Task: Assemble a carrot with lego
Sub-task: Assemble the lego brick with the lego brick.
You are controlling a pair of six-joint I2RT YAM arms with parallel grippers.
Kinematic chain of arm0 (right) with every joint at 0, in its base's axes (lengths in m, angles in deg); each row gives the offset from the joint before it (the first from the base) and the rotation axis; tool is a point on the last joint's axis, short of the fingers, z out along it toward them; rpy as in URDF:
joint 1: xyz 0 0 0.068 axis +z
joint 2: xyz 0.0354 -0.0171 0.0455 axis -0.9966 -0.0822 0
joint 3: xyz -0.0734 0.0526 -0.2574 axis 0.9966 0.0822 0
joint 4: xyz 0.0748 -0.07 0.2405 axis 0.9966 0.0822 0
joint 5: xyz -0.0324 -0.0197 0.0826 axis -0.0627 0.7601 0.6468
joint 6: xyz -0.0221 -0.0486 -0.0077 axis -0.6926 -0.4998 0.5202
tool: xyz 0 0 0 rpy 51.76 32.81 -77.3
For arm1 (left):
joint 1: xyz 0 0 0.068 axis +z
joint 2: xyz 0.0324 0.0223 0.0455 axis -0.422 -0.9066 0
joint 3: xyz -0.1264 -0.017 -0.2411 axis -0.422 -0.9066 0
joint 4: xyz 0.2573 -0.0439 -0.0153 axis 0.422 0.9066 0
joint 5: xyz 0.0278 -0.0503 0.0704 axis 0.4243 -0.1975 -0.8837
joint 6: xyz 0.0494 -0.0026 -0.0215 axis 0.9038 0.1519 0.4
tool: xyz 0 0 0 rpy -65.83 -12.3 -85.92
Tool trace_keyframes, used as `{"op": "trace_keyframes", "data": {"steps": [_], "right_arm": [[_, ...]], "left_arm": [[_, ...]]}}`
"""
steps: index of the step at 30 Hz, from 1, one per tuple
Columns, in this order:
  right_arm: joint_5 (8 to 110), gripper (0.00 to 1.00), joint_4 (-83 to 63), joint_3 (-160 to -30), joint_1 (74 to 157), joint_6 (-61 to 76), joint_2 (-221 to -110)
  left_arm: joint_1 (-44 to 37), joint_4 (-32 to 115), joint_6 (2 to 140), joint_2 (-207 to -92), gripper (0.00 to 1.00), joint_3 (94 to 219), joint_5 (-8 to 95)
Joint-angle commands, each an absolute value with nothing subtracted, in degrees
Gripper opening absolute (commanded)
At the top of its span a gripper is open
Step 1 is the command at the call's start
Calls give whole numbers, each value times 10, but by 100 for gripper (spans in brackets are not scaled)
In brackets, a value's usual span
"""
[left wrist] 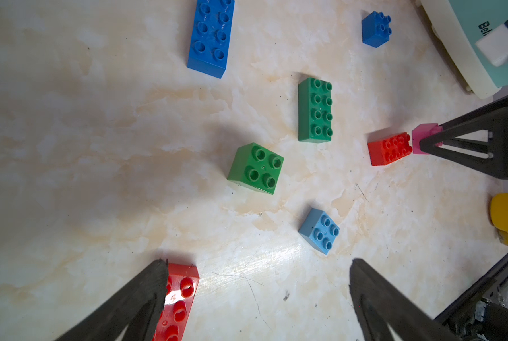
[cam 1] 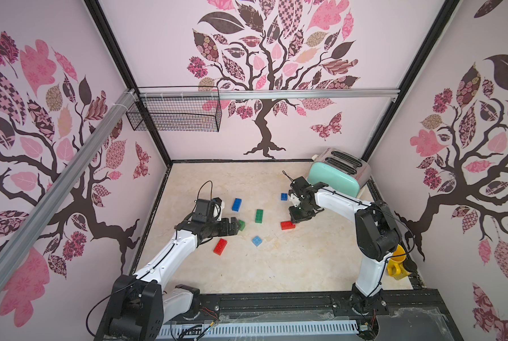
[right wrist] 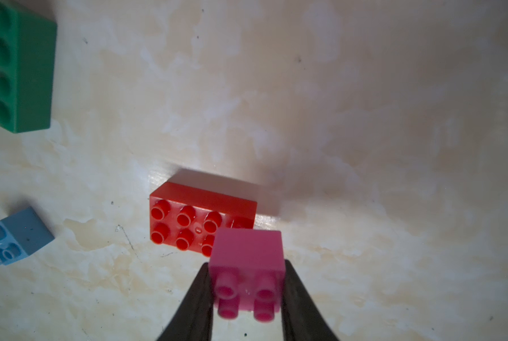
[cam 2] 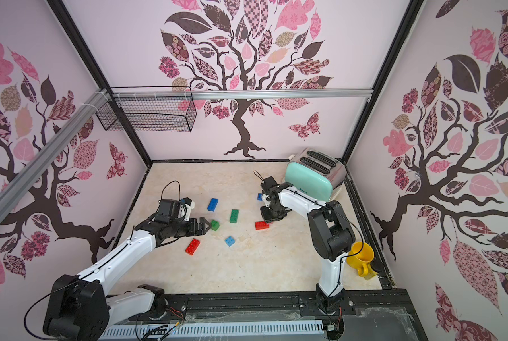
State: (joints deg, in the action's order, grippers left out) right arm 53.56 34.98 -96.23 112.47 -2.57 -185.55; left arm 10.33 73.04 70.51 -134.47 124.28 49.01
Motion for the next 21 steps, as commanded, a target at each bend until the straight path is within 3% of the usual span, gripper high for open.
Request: {"op": "trace_keyframes", "data": {"steps": [1,21], "right_arm": [[535,19,373,-983,1121,-29,-1865],[524,16,399,-1009,1121,3,-1924]], "left_arm": [[102,720,715,-1349,98,1247,495],[103,720,717,-1354,98,1249,495]]}}
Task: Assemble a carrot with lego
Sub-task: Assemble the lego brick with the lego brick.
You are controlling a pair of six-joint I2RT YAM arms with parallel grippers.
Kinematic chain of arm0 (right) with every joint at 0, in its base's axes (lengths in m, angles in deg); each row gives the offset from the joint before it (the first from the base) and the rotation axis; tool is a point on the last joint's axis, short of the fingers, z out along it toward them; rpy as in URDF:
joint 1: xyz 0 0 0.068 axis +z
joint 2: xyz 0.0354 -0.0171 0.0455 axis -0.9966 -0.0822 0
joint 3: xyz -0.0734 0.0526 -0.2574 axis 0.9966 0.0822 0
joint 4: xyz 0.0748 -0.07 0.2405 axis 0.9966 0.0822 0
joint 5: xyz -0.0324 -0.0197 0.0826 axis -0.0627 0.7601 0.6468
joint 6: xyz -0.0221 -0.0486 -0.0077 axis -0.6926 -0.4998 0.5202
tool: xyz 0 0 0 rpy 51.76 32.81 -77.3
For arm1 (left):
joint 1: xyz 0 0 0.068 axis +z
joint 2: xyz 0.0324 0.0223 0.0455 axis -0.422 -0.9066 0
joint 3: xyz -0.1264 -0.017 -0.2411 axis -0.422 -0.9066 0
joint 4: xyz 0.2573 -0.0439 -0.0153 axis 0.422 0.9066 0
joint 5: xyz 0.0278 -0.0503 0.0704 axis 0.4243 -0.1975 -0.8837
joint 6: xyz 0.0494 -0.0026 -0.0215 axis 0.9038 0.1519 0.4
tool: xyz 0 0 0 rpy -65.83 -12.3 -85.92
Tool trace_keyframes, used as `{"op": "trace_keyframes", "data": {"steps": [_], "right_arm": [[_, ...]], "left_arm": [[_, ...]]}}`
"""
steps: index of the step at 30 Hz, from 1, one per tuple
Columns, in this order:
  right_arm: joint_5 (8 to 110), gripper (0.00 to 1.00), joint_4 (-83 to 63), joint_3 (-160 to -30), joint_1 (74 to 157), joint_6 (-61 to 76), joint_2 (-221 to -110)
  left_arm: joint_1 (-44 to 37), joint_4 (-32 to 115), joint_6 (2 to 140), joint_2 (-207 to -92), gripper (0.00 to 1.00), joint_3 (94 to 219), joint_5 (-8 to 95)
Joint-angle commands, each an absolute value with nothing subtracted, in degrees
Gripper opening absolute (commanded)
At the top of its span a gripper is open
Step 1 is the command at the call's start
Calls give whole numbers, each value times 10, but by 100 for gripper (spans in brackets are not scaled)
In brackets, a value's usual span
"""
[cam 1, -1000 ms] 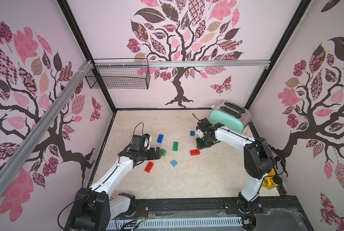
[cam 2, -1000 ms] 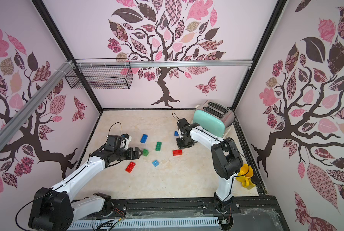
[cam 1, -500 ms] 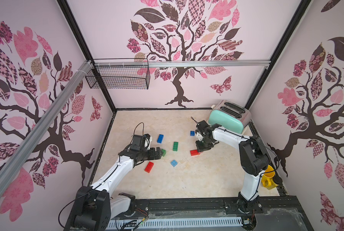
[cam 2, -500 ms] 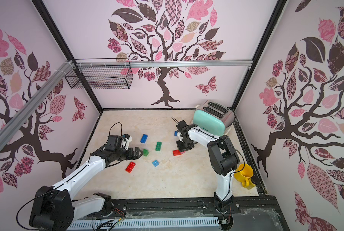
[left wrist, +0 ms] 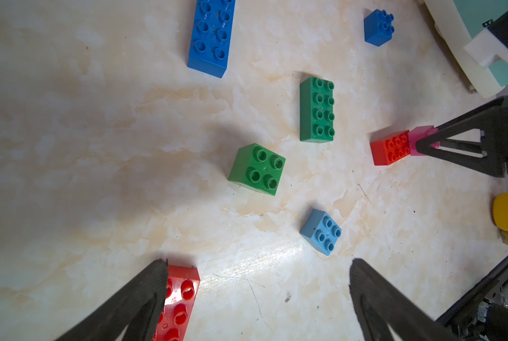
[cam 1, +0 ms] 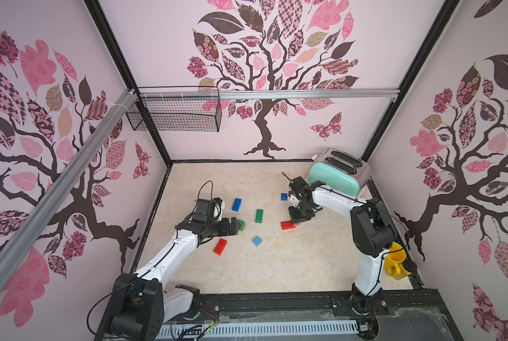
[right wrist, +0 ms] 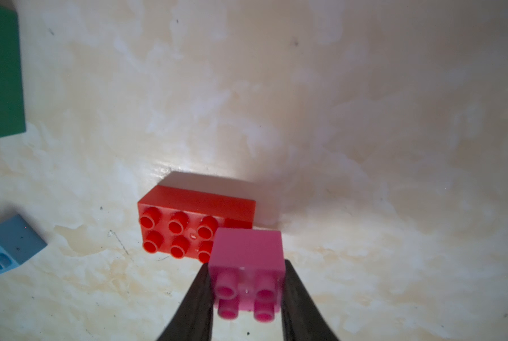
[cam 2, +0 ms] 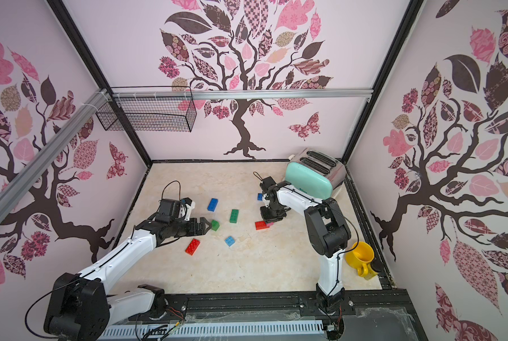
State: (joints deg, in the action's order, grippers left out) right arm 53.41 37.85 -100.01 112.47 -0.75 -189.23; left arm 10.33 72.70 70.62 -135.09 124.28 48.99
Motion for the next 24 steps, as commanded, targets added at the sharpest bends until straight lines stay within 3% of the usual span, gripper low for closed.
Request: {"op": "trace_keyframes", "data": {"steps": [1,16,24], "right_arm": [[522,15,401,-1012,1121,7,-1927],[450,15,420,-969,1122,-1,-1909],[471,15,404,-941,1119,35,-1893]], "left_arm": [[103,720,717,-1354,98,1249,495],[102,720,720,-1357,98,1249,500],[102,722,720,-1355,98,1248,501]]}}
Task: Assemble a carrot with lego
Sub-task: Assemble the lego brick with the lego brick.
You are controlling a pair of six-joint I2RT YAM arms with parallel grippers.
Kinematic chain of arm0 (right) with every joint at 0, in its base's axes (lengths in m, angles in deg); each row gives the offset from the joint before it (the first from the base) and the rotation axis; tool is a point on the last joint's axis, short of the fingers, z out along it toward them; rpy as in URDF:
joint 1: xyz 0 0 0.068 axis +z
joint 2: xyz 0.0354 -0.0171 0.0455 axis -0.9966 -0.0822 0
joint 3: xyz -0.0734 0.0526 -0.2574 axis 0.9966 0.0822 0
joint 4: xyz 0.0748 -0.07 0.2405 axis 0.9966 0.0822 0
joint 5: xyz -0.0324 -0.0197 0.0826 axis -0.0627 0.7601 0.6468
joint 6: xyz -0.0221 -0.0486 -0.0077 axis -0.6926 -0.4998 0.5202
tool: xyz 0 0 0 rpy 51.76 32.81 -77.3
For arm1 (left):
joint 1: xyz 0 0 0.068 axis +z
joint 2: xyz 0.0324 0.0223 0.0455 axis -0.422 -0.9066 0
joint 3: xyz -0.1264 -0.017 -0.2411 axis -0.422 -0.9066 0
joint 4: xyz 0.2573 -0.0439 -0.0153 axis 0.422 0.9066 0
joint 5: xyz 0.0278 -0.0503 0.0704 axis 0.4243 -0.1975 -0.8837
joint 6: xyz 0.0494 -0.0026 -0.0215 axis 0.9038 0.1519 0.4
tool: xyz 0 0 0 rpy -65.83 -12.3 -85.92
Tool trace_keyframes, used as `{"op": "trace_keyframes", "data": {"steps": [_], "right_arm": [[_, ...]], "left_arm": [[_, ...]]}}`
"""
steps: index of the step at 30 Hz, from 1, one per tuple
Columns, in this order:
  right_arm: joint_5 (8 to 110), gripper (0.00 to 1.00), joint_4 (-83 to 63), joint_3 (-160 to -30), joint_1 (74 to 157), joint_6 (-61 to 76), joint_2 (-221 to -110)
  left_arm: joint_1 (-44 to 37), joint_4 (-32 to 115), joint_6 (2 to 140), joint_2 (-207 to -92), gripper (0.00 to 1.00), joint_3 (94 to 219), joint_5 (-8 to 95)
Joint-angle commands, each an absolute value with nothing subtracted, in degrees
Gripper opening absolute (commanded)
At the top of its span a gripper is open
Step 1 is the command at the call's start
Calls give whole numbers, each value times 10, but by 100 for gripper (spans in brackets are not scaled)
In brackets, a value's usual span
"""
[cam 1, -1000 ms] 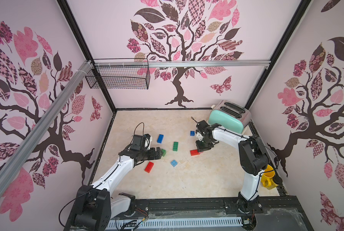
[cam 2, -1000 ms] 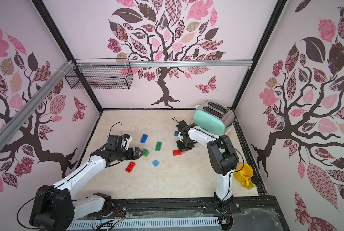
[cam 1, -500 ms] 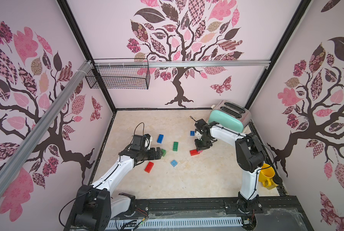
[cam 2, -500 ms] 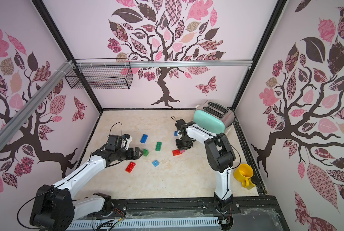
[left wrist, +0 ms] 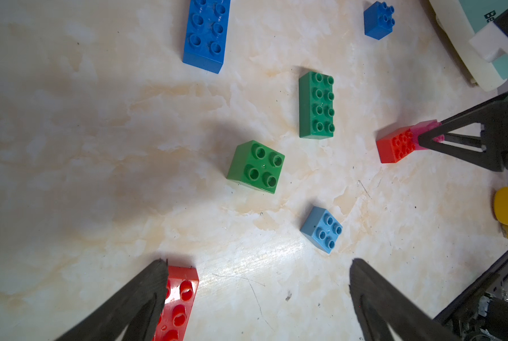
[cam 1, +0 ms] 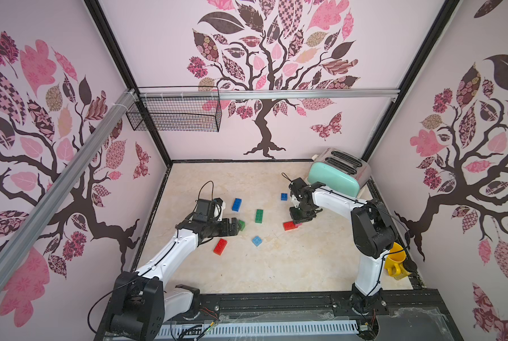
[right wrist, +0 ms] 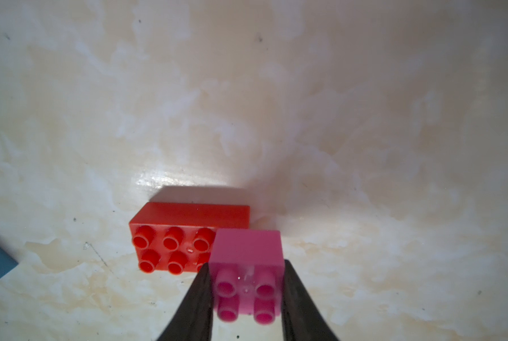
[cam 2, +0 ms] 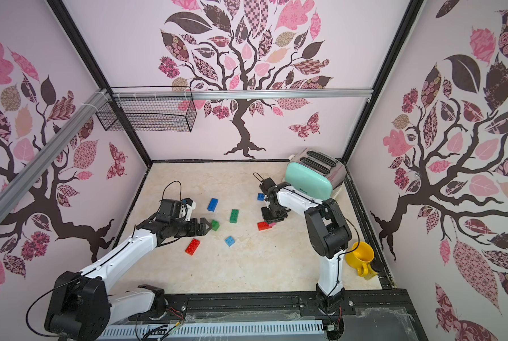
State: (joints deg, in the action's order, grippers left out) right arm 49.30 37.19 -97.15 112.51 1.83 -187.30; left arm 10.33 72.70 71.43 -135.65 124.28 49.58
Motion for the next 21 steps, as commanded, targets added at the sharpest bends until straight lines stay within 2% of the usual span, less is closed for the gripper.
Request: {"op": "trace_keyframes", "data": {"steps": [1,13,17,21], "right_arm": [[480,16,402,-941,1119,35,-1891],[492,23,411,-965,1117,22,-1905],[497,35,418,-967,1117,27,-1893],[501,51,421,-974,1117,34,-1879]], "left_arm": [[102,722,721,-1354,98,1248,501],[102,722,720,-1350,98,1248,502],[102,721,720,-1348,98,1248,500],[102,721,719,-1347,98,1249,497]]}}
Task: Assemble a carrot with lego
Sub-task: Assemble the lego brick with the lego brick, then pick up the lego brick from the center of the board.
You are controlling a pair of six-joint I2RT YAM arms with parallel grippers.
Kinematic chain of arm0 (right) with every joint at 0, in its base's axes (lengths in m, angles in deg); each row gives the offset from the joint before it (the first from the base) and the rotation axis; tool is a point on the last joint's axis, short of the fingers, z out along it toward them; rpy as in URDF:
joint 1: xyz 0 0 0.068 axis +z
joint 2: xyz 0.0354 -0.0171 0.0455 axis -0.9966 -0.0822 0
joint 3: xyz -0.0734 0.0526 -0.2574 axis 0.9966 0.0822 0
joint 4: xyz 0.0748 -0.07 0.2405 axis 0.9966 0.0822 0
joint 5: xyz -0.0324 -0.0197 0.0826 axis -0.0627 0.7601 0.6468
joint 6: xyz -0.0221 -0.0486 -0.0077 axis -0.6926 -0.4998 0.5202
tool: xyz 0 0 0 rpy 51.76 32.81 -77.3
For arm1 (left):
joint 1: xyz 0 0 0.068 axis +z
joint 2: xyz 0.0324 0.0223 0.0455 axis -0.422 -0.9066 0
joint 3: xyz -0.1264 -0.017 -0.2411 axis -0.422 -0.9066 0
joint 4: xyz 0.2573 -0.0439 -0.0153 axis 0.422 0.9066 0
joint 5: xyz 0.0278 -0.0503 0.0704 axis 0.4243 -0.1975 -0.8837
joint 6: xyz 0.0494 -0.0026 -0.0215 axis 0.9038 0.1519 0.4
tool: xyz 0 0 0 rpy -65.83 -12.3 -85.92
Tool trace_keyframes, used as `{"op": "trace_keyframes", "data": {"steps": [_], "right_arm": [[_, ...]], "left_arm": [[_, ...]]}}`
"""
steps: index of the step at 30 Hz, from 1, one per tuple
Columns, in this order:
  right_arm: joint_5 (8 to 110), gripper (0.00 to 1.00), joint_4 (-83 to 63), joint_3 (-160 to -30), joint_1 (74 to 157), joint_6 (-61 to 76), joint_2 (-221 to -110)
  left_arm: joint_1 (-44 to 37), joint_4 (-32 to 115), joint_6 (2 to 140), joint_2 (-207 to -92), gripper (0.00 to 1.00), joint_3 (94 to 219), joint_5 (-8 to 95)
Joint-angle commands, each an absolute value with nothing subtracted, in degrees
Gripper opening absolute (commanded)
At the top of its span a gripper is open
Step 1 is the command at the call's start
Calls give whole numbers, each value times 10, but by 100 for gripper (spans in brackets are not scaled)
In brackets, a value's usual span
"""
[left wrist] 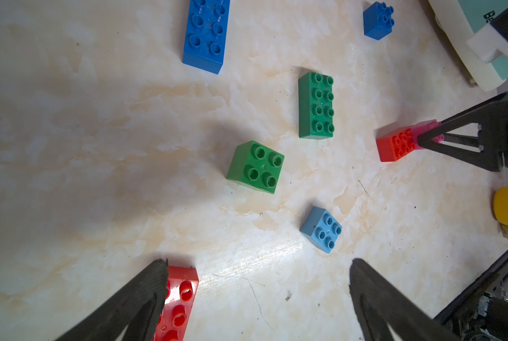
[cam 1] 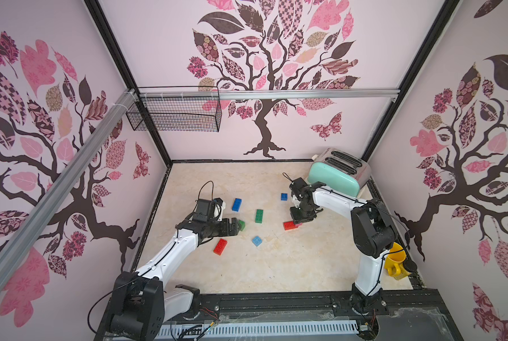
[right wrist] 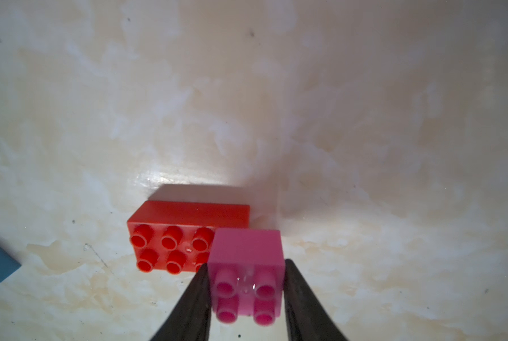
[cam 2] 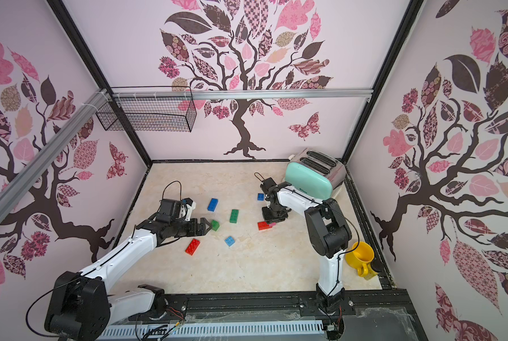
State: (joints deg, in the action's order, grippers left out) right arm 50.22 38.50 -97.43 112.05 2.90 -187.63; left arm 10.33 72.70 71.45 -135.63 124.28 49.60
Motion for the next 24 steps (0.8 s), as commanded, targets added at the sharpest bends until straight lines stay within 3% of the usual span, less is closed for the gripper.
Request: {"op": "trace_keyframes", "data": {"steps": [1,11,16,24], "right_arm": [[502,55,423,-976,1117,35,-1876],[511,76,447,-1045,1113,53,-1853],[515,85,445,-1129,1111,77,-1898],[510,87,417,-1272,1100,126,-2014]], "left_arm": [[102,721,719,-1347,98,1249,497],[102,723,718,-1336,98,1246,488],[102,721,718,-1338,98,1246,491],[102,723,719,-1337,98,1246,491]]}}
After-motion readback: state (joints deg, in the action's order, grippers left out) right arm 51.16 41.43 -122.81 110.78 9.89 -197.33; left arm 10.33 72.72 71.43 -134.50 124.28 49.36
